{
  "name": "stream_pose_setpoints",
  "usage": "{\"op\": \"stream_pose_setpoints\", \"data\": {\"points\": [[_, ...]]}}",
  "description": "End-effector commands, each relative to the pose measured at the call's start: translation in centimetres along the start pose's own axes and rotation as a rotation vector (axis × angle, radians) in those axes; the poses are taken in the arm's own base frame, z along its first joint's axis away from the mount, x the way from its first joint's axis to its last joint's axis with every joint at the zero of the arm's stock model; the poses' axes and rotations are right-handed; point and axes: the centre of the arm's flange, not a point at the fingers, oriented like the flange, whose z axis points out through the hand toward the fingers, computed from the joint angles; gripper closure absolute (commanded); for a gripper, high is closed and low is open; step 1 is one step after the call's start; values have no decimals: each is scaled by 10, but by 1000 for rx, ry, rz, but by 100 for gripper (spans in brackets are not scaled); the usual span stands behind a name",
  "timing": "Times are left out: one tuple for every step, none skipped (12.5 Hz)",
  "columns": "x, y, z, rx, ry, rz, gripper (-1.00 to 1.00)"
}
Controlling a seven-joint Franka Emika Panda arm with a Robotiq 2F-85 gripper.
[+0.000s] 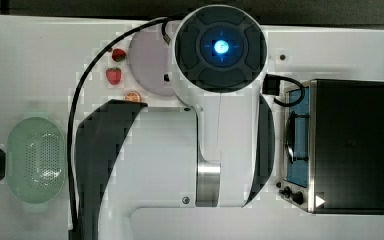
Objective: Pick Ketchup from the table and place it in strainer.
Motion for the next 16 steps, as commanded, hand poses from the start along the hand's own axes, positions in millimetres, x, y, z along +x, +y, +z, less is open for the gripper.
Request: {"op": "stream_pose_setpoints", "data": {"points": [[-19, 69, -68, -5, -18, 12, -58], [-19, 69, -65, -9, -21, 8, -80], [-19, 67, -60, -14, -27, -4, -99], [-18, 64, -50, -26, -40, -28, -100], [-17, 60, -36, -44, -60, -60, -100], [-16, 57, -20, -61, -81, -95, -100], [-14, 53, -2, -78, -104, -136, -100], [-13, 50, 18, -98, -132, -177, -100], [-12, 46, 36, -109, -151, -219, -100], [-12, 42, 55, -115, -166, -272, -100], [-12, 39, 73, -115, -176, -344, -100], [-13, 37, 92, -109, -183, -431, -100], [-14, 36, 110, -98, -182, -510, -100], [-14, 37, 128, -84, -172, -591, -100], [-16, 37, 144, -70, -163, -679, -100], [-18, 39, 161, -60, -157, -764, -100]]}}
